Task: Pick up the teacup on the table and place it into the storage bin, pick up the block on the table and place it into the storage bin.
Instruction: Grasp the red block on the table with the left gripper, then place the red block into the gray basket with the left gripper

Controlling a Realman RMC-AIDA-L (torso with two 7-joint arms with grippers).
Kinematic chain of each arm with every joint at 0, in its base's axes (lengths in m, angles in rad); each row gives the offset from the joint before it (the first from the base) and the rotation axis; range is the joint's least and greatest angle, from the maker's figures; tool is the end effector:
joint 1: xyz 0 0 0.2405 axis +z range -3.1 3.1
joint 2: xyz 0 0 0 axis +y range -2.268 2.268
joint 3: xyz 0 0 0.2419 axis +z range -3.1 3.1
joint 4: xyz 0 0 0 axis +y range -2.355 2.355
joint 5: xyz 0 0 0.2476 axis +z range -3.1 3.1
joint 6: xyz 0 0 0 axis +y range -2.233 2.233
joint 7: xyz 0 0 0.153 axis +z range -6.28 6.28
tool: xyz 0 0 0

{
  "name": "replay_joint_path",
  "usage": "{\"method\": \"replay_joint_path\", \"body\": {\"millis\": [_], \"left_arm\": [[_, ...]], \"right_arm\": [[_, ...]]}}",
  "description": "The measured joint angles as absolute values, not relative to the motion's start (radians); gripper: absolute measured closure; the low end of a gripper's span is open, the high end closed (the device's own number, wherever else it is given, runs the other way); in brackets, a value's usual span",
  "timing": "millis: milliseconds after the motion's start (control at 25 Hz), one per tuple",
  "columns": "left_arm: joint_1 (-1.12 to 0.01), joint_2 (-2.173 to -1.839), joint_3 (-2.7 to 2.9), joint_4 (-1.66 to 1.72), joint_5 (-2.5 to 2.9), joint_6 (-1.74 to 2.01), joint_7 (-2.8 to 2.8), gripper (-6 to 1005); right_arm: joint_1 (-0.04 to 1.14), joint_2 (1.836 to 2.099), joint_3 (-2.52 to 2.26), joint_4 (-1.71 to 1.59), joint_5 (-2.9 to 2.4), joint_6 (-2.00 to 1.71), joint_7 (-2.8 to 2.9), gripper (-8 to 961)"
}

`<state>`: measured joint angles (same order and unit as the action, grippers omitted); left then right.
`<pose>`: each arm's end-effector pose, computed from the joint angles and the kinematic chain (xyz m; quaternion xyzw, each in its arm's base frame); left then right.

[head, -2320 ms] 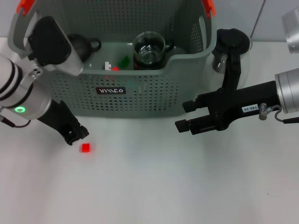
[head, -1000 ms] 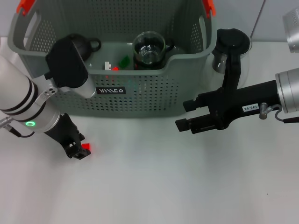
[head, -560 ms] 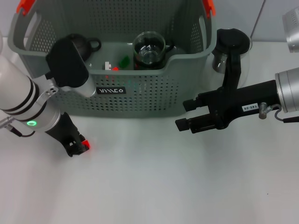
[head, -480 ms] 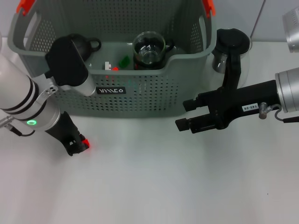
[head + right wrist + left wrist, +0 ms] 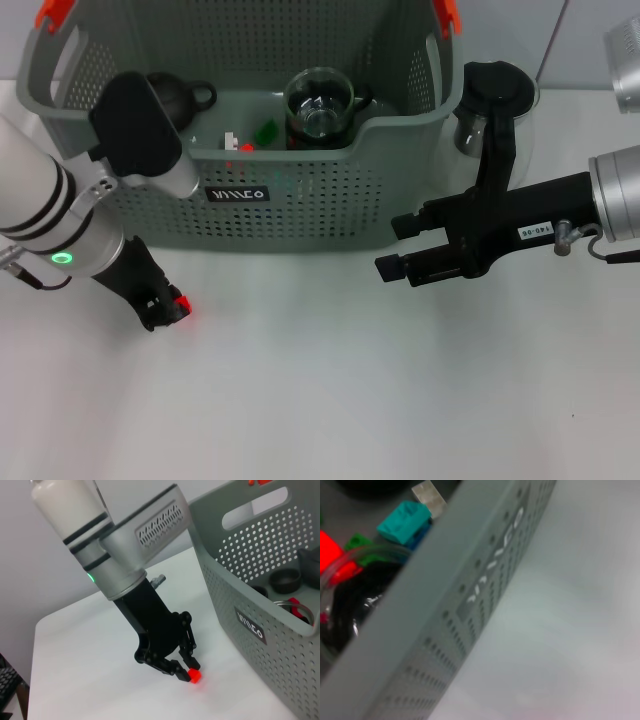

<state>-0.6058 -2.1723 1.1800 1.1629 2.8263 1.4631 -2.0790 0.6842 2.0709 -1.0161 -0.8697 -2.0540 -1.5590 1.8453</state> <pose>-0.2298 0.3891 -0.0086 -0.9349 -0.2109 0.2400 0.1548 0.1735 0.3924 -0.0129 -0.9672 0.2210 0.1231 0.0218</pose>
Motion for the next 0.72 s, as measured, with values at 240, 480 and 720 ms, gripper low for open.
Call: {"method": "replay_joint_path", "body": {"millis": [240,480,720], "left_arm": [[-0.613,-2.163,1.039,1.278,2.716,1.628,-2.013,802],[-0.685,-2.084,0.736,1.341,2.445,1.931,-1.938,791],[-0.747,-2.015,0.509,1.310,2.197,2.034,-1.915,779]], "right_arm": [[0.684,2.071,-1.015,-0.870,-2.054,-1.562,1.845,204],[0.684,2.071,-1.015,-0.870,-2.054,-1.563,1.845,204],[0.683,2.071,-1.016,-0.870,-2.054,-1.562,1.845,205]]}}
